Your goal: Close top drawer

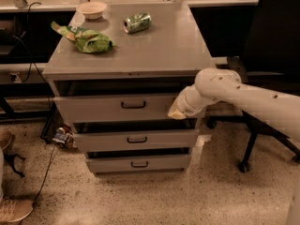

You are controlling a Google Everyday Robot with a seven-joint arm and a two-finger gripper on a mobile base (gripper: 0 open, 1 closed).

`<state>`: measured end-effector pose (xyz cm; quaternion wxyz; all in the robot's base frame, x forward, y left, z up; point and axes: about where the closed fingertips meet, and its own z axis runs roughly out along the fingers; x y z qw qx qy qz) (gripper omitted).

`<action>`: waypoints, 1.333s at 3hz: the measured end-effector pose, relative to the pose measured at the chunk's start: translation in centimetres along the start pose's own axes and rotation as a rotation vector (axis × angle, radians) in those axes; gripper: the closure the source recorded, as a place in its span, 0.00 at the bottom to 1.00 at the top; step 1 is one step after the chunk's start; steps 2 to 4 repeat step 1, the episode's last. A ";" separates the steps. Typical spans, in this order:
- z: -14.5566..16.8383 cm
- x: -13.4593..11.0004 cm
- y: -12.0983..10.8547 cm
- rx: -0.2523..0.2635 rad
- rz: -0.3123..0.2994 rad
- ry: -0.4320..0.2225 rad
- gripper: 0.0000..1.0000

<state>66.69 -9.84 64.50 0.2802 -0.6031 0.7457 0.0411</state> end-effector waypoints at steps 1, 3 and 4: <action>-0.9 2.6 2.8 -0.038 0.042 0.025 1.00; -0.9 2.6 2.8 -0.038 0.042 0.025 1.00; -0.9 2.6 2.8 -0.038 0.042 0.025 1.00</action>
Offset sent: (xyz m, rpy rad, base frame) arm 0.0000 0.0000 0.0000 0.0000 0.0000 0.0000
